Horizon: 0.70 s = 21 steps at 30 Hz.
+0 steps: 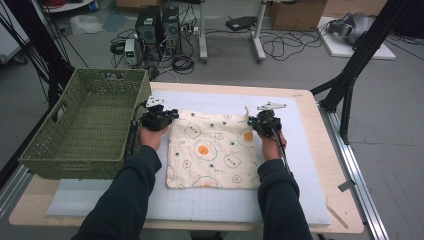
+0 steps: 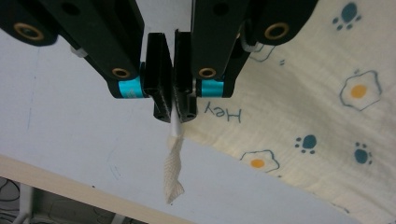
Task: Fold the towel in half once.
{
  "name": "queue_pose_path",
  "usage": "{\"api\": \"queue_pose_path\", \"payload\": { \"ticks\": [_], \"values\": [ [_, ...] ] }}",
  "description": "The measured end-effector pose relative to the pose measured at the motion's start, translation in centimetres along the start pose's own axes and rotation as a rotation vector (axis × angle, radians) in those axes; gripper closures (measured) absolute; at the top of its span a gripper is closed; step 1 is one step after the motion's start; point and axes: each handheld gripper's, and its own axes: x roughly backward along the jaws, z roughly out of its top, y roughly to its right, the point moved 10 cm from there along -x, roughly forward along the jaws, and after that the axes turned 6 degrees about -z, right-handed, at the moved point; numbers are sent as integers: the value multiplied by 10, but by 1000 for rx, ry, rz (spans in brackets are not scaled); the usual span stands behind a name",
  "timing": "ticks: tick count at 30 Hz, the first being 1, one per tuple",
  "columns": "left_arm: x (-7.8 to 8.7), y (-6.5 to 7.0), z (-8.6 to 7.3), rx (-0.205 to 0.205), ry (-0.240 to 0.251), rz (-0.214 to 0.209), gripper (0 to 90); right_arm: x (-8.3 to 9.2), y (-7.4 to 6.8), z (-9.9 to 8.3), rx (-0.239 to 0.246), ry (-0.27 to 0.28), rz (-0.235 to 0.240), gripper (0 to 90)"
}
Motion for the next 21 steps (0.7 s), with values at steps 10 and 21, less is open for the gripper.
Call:
{"api": "queue_pose_path", "payload": {
  "ticks": [10, 21],
  "values": [
    [18, 19, -5, -37, 46, -25, 863, 25, -6, -10, 7, 52, 45, 872],
    [38, 41, -24, -94, 22, -60, 862, 49, -22, -12, 63, 56, 77, 870]
  ]
}}
